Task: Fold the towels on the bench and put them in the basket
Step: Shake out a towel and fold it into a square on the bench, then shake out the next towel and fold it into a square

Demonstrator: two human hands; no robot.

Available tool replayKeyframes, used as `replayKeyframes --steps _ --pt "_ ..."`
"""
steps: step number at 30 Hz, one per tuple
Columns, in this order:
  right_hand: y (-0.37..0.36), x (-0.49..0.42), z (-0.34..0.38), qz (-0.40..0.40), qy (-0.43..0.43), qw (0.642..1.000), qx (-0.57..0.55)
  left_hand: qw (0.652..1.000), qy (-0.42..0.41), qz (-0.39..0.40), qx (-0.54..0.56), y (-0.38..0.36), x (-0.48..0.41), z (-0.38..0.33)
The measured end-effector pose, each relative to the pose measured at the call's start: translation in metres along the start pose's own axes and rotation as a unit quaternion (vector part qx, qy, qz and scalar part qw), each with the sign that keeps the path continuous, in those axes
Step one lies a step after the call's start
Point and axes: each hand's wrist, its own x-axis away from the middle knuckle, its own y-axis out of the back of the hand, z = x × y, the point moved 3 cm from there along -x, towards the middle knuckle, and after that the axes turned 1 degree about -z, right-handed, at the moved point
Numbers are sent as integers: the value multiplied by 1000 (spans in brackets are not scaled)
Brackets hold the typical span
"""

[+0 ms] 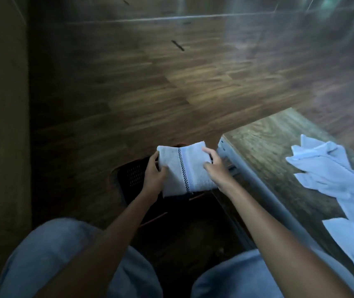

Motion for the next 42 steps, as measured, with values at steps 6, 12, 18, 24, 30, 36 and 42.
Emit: replayKeyframes --steps 6,12,18,24,30,36,42 --pt "-65 -104 -77 60 -50 995 55 996 78 -30 -25 -19 -84 118" --pt "-127 -187 -159 116 -74 986 94 990 127 -58 -26 -39 -144 226" --pt "-164 -231 -204 133 -88 983 95 986 153 -71 -14 -52 -178 286" --pt "-179 -238 -222 150 -45 962 225 985 139 -70 -68 -57 -182 312" --pt "-188 -220 -201 138 130 826 530 924 -58 -24 -378 -55 -165 298" --pt "-190 -212 -212 318 26 774 547 834 2 129 -536 -52 -163 299" --pt "-151 -168 -152 258 81 847 459 831 -60 99 -544 -27 -137 227"
